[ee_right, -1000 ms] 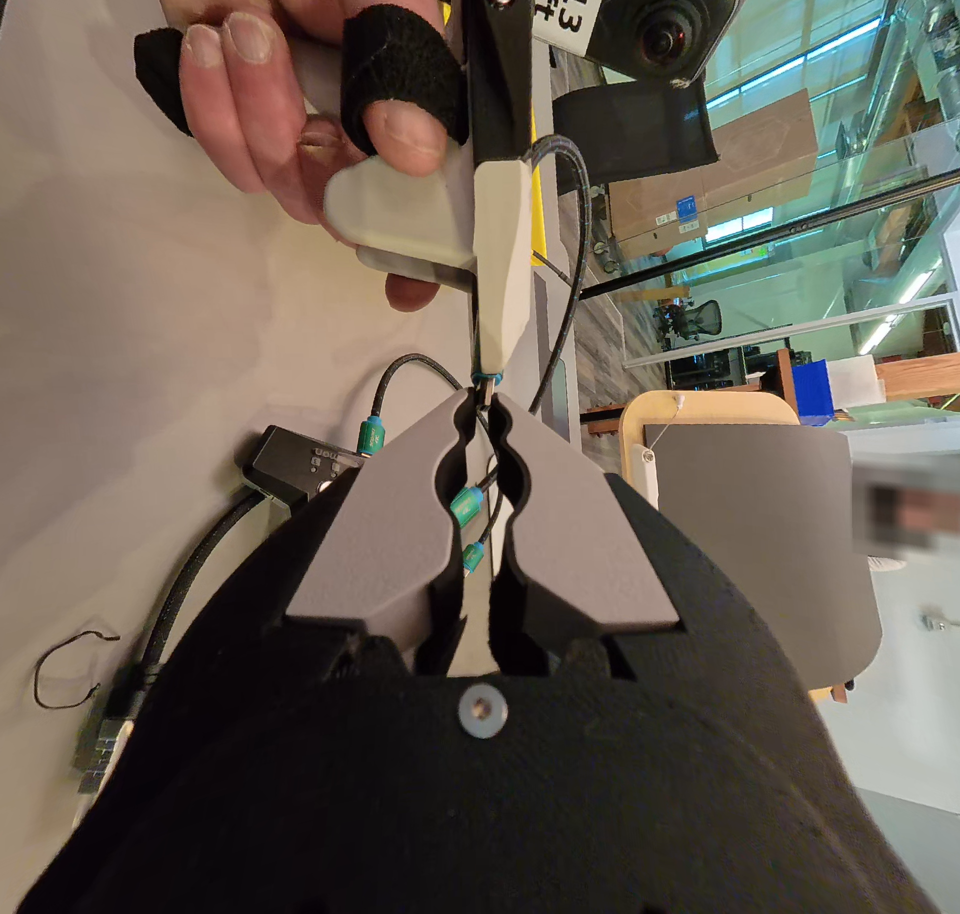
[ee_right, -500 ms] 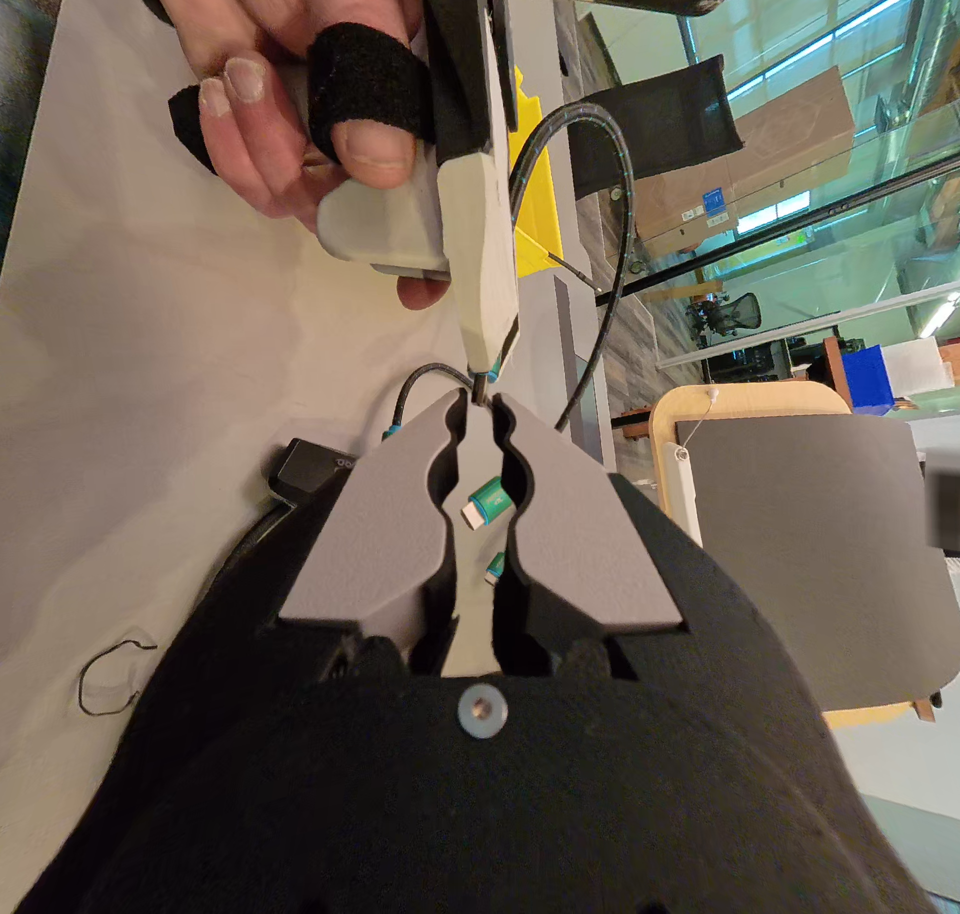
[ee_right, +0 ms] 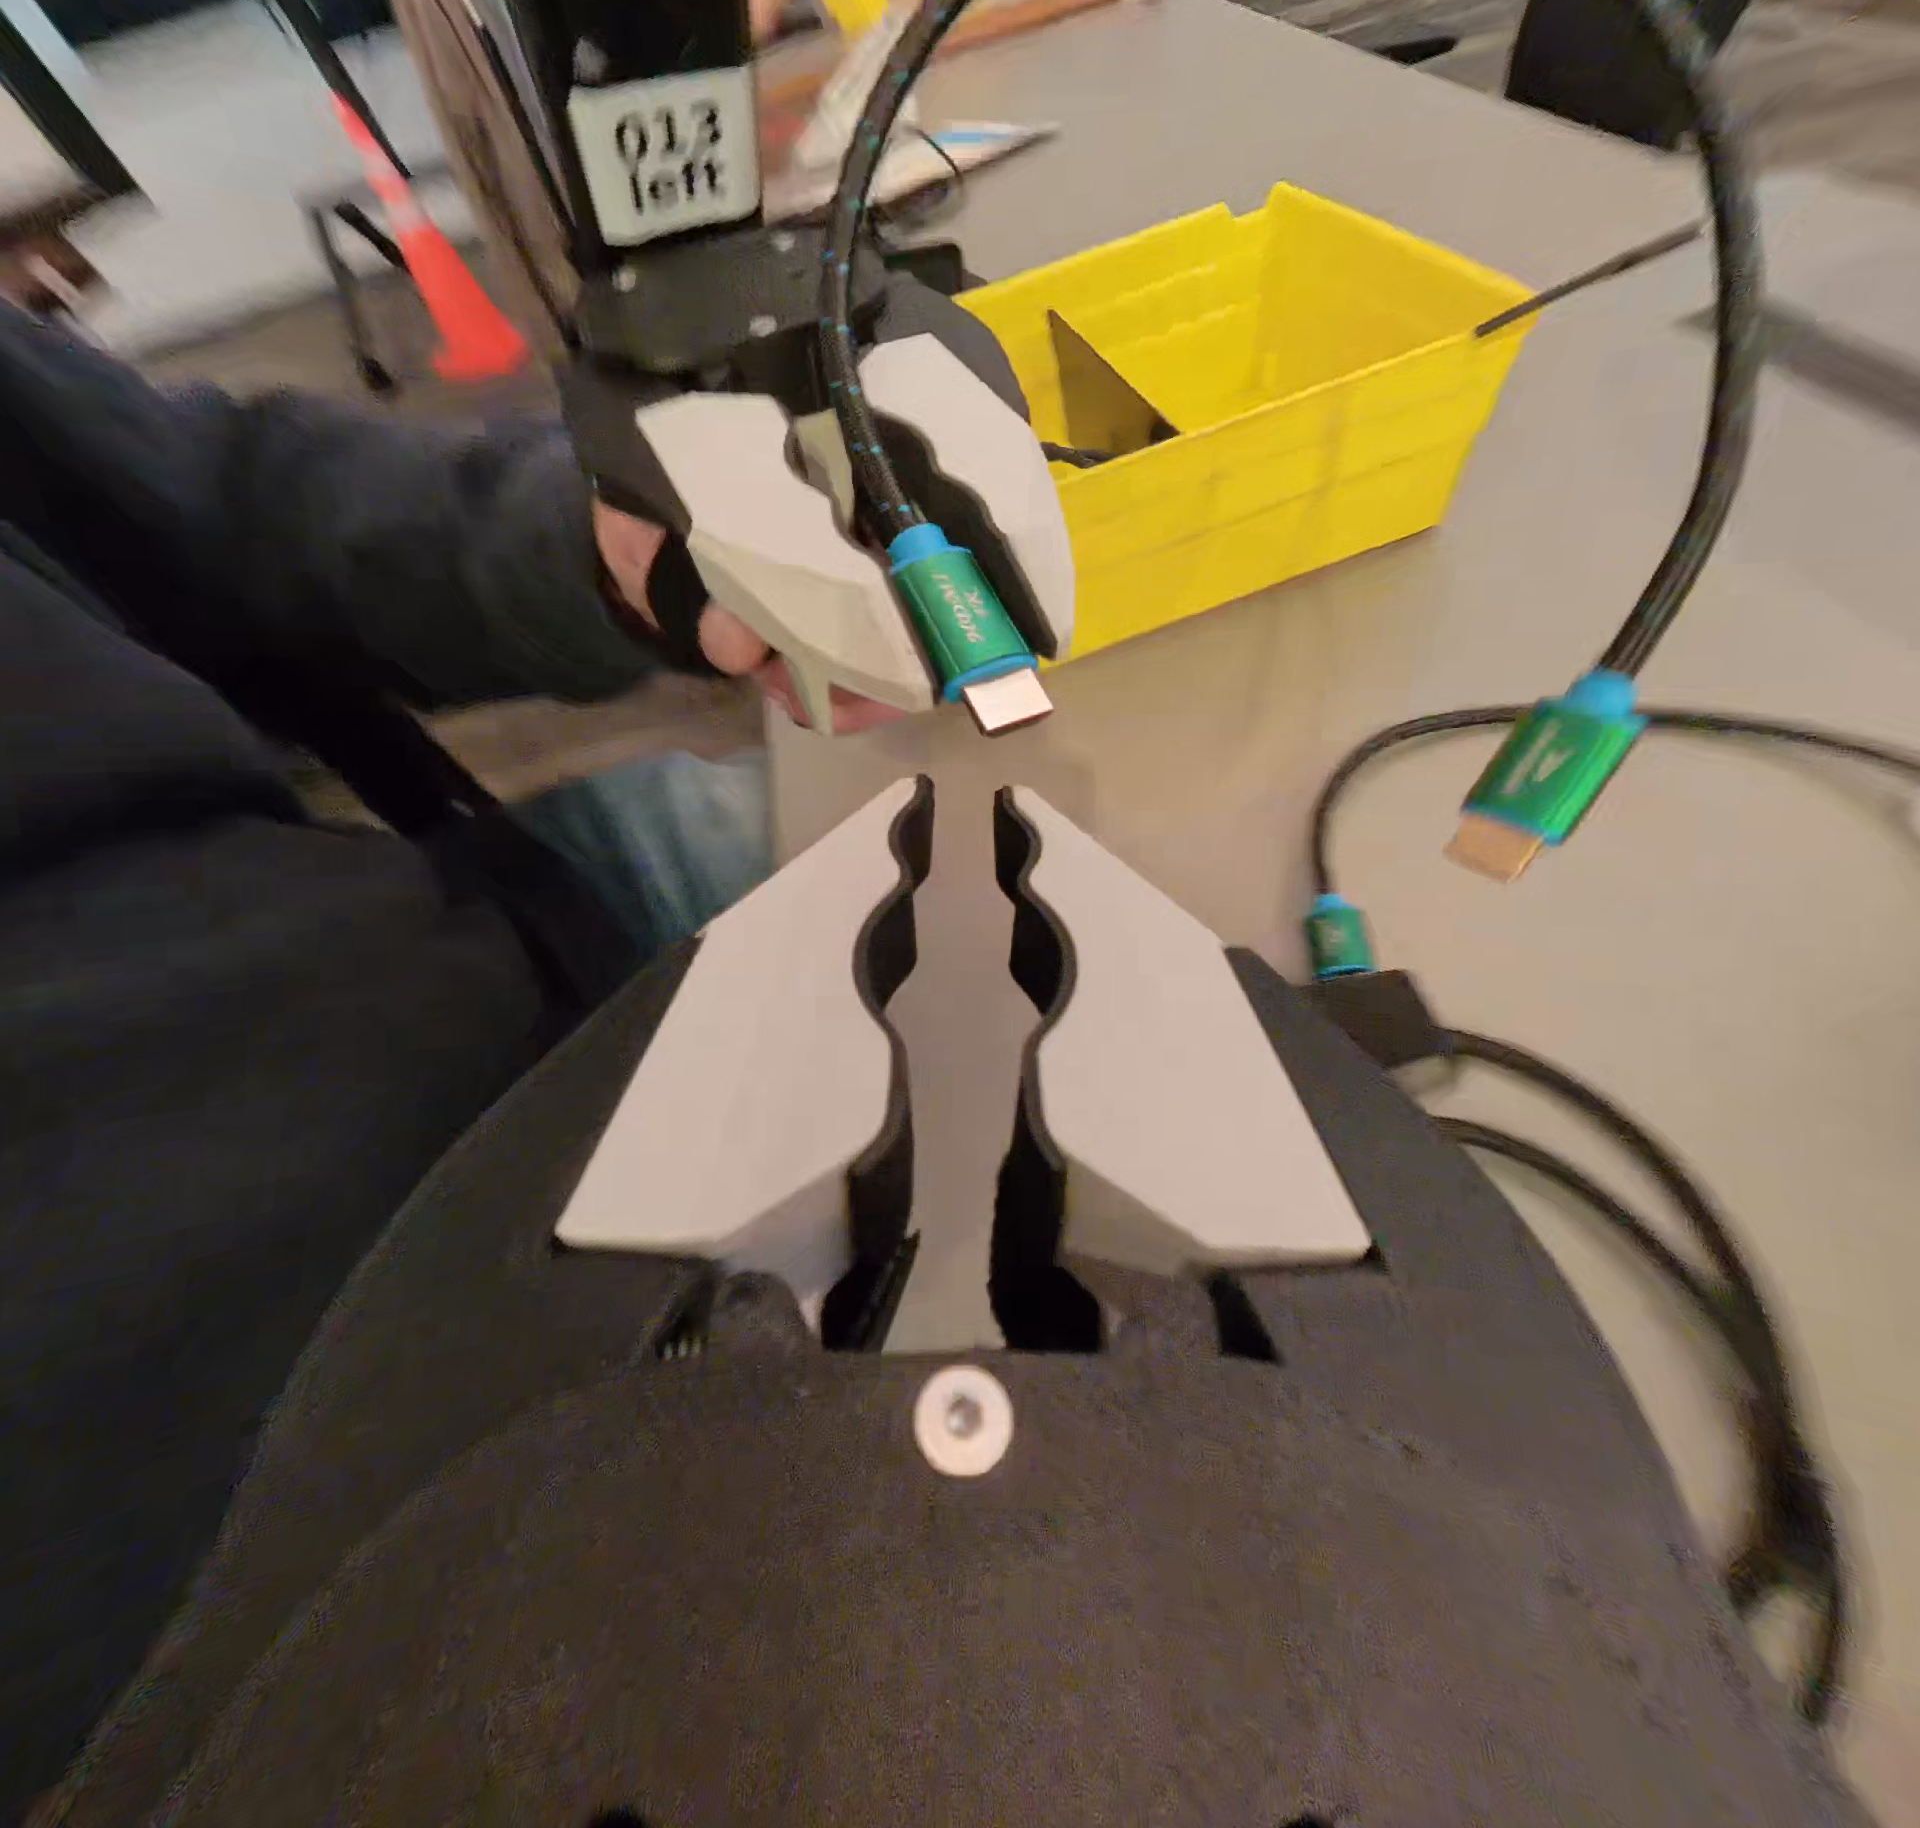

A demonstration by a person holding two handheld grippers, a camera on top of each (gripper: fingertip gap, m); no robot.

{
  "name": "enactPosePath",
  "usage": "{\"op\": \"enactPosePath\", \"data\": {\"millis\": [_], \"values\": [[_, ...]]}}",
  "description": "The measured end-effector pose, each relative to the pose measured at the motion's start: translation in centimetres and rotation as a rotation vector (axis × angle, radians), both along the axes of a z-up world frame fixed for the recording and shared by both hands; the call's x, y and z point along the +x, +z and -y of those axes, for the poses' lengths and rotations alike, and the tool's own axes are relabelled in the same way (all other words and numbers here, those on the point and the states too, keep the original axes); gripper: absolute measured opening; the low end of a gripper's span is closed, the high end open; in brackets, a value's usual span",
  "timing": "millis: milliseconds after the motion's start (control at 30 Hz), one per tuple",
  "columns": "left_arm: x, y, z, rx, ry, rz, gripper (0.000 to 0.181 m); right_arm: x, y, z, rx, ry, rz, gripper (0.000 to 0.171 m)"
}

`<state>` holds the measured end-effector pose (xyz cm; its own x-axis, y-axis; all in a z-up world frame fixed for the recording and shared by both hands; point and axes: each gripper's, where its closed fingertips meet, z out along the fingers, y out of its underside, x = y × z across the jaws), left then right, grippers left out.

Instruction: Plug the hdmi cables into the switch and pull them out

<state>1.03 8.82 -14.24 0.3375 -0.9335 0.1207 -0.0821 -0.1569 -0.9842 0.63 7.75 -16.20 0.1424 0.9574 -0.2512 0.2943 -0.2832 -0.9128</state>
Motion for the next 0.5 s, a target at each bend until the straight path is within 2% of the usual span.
{"op": "enactPosePath", "data": {"millis": [100,233,500], "values": [[0.2,0.5,0.4,0.083,0.008,-0.013,0.021,-0.1,1.1,0.1,-0.228,0.020,-0.176,0.009],[0.3,1.0,0.7,0.159,0.016,-0.015,0.021,-0.4,1.7,0.2,-0.424,0.058,-0.304,0.014],[-0.1,1.2,0.6,0.289,0.063,-0.065,0.020,0.0,2.3,0.0,-0.663,0.107,-0.498,0.019]]}}
